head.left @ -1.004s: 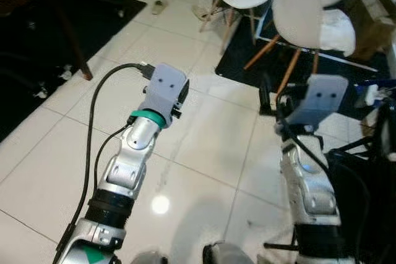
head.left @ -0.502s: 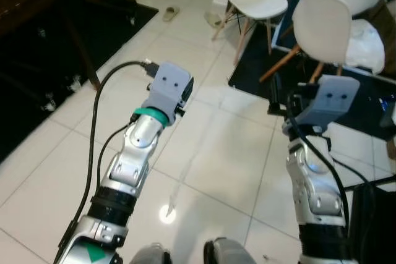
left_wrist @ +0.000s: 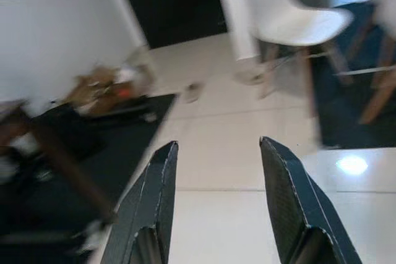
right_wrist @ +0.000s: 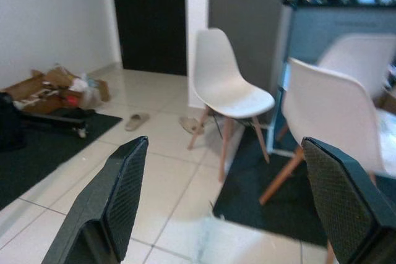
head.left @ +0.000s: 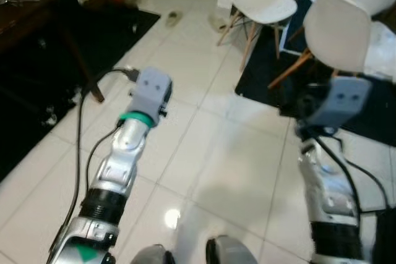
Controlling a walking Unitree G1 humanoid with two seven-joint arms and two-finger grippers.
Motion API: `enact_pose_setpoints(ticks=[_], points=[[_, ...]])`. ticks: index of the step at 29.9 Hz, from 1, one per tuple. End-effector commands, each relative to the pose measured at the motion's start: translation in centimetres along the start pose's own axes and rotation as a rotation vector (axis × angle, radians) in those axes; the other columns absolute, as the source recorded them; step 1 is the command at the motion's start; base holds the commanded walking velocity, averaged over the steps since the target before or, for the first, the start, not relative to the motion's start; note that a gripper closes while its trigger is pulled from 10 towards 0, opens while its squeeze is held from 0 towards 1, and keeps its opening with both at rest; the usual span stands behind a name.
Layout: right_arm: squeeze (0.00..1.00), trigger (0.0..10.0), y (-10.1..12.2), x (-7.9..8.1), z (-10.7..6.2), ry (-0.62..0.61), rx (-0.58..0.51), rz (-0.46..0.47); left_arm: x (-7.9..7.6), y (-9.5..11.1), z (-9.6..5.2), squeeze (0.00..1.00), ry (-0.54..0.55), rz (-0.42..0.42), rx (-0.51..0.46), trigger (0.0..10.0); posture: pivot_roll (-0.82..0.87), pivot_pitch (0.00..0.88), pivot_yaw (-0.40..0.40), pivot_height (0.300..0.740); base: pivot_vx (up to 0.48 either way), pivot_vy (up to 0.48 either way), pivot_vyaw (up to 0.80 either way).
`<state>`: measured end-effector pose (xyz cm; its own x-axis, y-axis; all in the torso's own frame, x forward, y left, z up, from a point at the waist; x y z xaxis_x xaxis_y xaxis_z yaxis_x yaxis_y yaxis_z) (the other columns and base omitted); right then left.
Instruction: Setting the table
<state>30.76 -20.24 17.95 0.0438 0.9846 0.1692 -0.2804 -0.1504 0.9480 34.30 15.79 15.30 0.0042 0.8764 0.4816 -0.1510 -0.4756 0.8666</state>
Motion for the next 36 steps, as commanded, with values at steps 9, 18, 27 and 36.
enact_pose_setpoints(ticks=[9,18,27,36], points=[[0.00,10.0,-0.5,1.9,0.7,0.170,0.058,0.036,1.6,-1.3,-0.9,0.02,0.065,0.004,0.045,10.0,-0.04,0.000,0.030,0.740,0.439,0.000,0.00],[0.00,10.0,-0.4,3.5,1.1,0.232,0.066,0.130,1.7,-0.1,-0.5,0.02,0.082,-0.017,0.003,10.0,-0.04,0.000,0.028,0.740,0.433,0.000,0.00],[0.00,10.0,-0.1,4.3,1.4,0.236,0.055,0.235,3.3,1.4,0.4,0.02,0.098,0.036,-0.074,10.0,-0.03,0.000,0.030,0.740,0.427,0.000,0.00],[0.00,10.0,0.1,3.6,1.8,0.187,0.048,0.323,2.8,1.8,0.5,0.01,0.089,0.022,-0.081,10.0,-0.04,0.000,0.032,0.740,0.420,0.000,0.00]])
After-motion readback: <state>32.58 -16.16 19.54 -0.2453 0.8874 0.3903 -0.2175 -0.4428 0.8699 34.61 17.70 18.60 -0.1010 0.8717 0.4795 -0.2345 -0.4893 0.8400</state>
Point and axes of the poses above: a point about 5 cm out from each wrist's last joint towards the gripper, its own z axis pointing out of the wrist towards the gripper, its own y axis along the axis of the wrist's last joint, x = y × z, the point moved 1 cm from there along z, pointing out of the wrist towards the gripper, and after that the axes turned 11 degrees about z, right-handed, at the moved point
